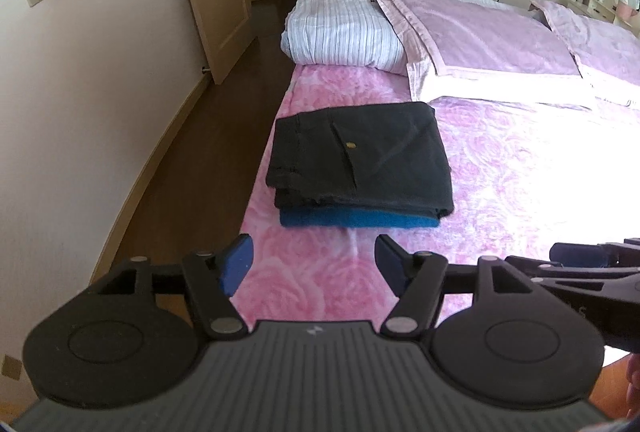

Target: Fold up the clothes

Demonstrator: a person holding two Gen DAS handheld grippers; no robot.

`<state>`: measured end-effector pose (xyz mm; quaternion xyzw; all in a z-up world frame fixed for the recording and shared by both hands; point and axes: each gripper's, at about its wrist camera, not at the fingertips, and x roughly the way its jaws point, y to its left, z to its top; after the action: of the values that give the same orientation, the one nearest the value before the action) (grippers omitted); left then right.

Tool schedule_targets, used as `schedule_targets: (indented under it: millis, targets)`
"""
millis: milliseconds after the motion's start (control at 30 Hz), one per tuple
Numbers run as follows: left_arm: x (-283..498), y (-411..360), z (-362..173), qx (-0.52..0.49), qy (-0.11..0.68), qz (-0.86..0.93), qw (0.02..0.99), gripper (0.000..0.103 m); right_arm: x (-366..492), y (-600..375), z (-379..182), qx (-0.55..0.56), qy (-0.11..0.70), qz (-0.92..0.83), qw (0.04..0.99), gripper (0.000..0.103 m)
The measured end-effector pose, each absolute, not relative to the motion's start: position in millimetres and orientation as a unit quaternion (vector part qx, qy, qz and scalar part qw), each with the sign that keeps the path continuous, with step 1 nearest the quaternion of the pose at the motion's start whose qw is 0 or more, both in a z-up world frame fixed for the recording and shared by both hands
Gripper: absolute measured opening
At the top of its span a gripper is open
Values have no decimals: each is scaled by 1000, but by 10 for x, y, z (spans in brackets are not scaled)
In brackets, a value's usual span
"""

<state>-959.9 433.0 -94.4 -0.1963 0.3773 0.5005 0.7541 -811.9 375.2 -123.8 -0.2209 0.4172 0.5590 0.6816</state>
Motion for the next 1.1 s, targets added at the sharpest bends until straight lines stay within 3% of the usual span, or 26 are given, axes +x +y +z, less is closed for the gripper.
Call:
schedule_targets:
  millis: [667,1100]
  targets:
    - [-9710,3326,-1218,-217,373,510,744,64,-8140,2856,-1378,-224,414,564,679,51]
    - [-9777,3125,-1243,-211,349,520,750,64,-8165,2631,-1416,-218,404,570,681,51]
